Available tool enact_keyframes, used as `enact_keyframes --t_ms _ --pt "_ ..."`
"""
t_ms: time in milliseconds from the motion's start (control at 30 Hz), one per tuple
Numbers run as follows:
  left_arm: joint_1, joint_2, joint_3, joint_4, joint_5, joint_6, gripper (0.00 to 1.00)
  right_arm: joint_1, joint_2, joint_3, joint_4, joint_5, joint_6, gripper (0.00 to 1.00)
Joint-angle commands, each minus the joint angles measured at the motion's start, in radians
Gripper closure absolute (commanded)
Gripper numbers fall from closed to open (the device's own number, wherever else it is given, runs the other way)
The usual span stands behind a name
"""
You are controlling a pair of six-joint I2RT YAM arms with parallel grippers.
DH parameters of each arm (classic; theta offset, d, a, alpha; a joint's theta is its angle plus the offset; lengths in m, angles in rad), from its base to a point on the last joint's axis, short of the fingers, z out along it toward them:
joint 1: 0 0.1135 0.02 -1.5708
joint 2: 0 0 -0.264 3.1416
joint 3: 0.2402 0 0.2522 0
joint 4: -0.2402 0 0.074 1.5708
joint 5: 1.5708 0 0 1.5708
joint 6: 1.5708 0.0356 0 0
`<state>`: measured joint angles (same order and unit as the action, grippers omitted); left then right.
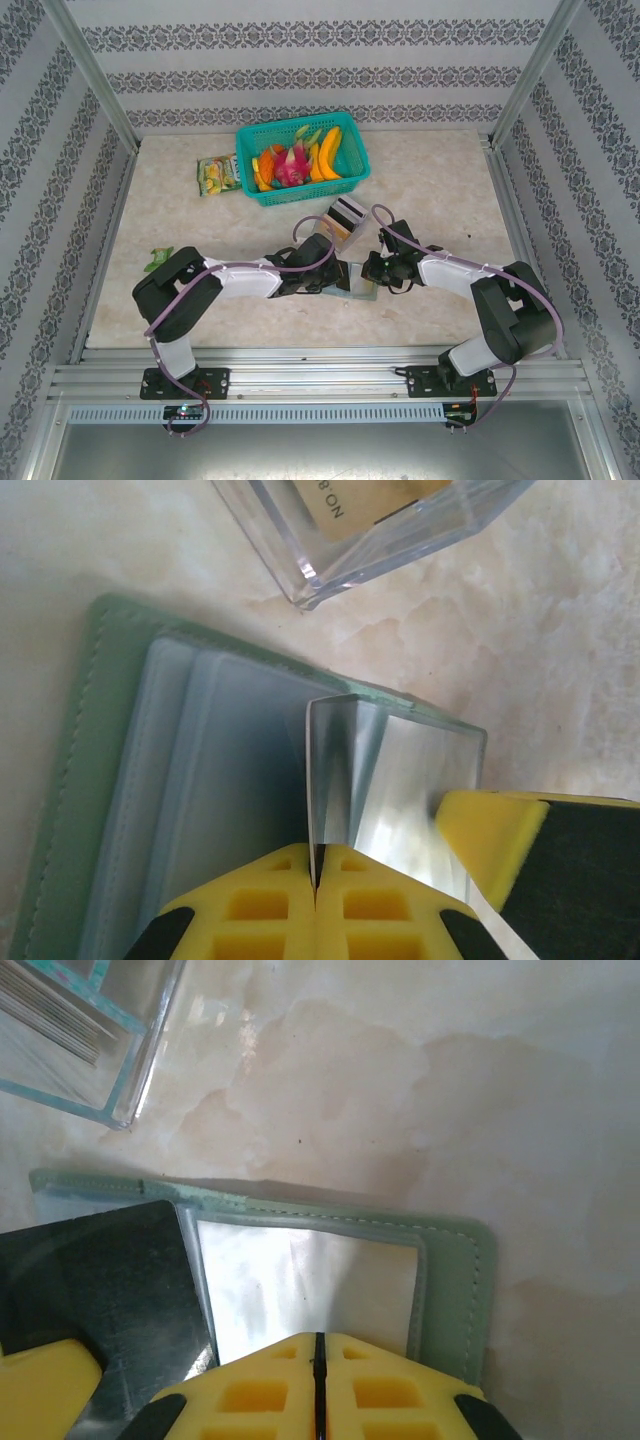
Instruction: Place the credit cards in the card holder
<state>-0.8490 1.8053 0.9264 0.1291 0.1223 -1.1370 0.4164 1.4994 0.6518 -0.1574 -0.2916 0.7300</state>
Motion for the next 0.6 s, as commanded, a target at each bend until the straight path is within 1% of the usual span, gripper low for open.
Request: enact_keyframes --t_ms 0,133,233,300,467,567 --pt "-0.011 0.075 0.003 -0.083 0.028 0.010 1.00 0.005 0.016 -0.003 -0.054 0.029 -0.016 0.90" --pt "-0.016 0.041 -0.016 -0.079 0.012 0.029 1.00 0.004 0.009 0.002 -0.062 0.041 -0.017 0.90" --pt "-0.016 0.042 -0.008 -0.083 0.038 0.059 1.00 -0.002 0.003 0.003 -0.067 0.045 -0.018 0.89" --pt "-0.016 0.040 -0.015 -0.084 0.028 0.058 1.00 -0.005 0.004 0.008 -0.073 0.042 -0.023 0.89" --pt "-0.019 0.063 0.023 -0.105 0.028 0.182 1.00 -0.012 -0.014 0.011 -0.092 0.038 -0.030 0.86" --pt "-0.019 0.075 0.020 -0.094 0.042 0.207 1.00 -0.023 -0.066 0.012 -0.108 0.027 -0.031 0.82"
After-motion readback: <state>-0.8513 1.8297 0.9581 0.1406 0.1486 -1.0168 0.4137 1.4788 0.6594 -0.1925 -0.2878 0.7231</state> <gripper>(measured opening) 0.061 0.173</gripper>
